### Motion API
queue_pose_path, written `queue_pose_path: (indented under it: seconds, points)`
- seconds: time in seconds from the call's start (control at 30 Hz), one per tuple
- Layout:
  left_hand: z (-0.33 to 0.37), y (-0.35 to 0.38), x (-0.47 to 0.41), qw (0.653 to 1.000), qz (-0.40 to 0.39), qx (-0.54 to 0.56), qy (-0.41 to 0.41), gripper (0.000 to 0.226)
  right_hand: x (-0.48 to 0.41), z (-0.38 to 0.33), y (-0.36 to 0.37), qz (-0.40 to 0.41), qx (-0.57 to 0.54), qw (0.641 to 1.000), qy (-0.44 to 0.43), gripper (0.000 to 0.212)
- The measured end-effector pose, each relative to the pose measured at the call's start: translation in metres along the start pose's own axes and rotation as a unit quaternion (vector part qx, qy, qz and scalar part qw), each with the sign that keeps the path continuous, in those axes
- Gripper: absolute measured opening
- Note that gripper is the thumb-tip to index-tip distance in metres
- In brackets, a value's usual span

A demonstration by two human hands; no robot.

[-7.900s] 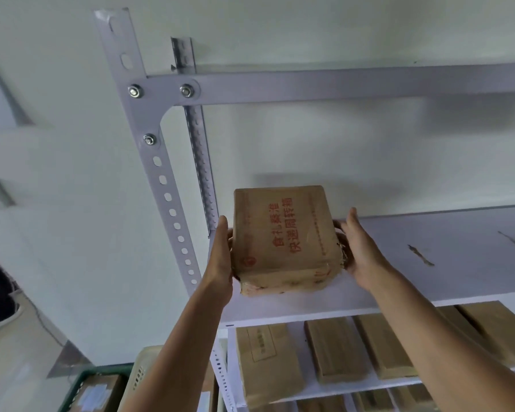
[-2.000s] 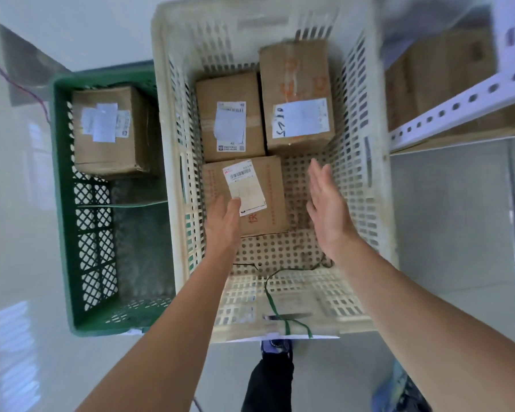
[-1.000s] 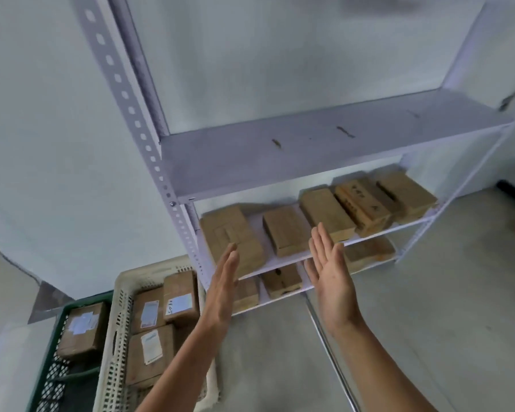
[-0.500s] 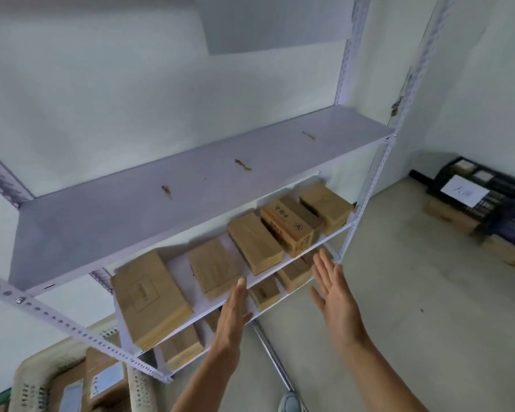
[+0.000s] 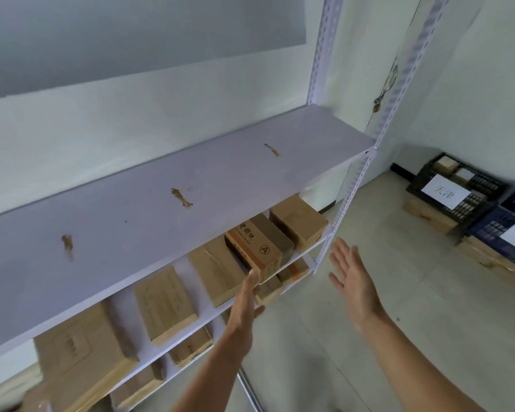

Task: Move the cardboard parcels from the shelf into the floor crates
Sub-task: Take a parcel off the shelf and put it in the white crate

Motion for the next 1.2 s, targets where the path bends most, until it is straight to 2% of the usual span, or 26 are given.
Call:
queue_pose_path:
  seconds: [0.23,0.4,0.53,0.7,0.97,1.2]
  points:
    - [0.020,0.048,-0.065,0.999,0.038,0.001,0.010,0.084,-0.098,-0.001,-0.054,-0.013,-0.004,1.000,0.012,0.091]
    - [0.015,0.091,-0.125,0.994,0.104,0.024,-0.007,0.069,-0.173,-0.001,-0.101,-0.059,0.012,0.998,0.032,0.090]
    - [0.015,0.138,-0.168,0.984,0.172,0.044,-0.023,0.068,-0.233,0.001,-0.144,-0.099,0.028,0.992,0.067,0.090]
    - [0.006,0.181,-0.217,0.972,0.219,0.057,-0.058,0.077,-0.308,0.022,-0.179,-0.145,0.081,0.980,0.106,0.070]
    - [-0.007,0.194,-0.320,0.967,0.219,0.027,-0.125,0.068,-0.412,0.065,-0.164,-0.202,0.176,0.949,0.165,0.071]
    - [-0.035,0.187,-0.418,0.965,0.209,0.061,-0.148,0.072,-0.497,0.113,-0.129,-0.178,0.248,0.928,0.213,0.081]
Point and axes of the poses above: each hand's wrist, its own x-axis away from the middle knuckle, its own y-axis out of the palm, z = x × y, the point moved 5 cm from there along -x, towards the middle knuckle, and after that the axes turned 5 degrees about x, right-handed, at the moved point
